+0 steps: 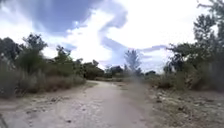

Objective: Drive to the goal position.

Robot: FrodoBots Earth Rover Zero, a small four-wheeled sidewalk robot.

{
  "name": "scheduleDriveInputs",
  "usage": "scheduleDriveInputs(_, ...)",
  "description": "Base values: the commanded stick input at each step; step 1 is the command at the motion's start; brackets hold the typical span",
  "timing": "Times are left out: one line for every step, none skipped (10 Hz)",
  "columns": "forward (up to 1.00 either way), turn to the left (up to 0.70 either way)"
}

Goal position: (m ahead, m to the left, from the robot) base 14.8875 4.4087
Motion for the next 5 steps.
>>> scheduleDriveInputs(0.45, 0.00)
scheduleDriveInputs(0.45, 0.27)
scheduleDriveInputs(0.45, 0.27)
scheduleDriveInputs(0.45, 0.27)
scheduleDriveInputs(0.45, 0.22)
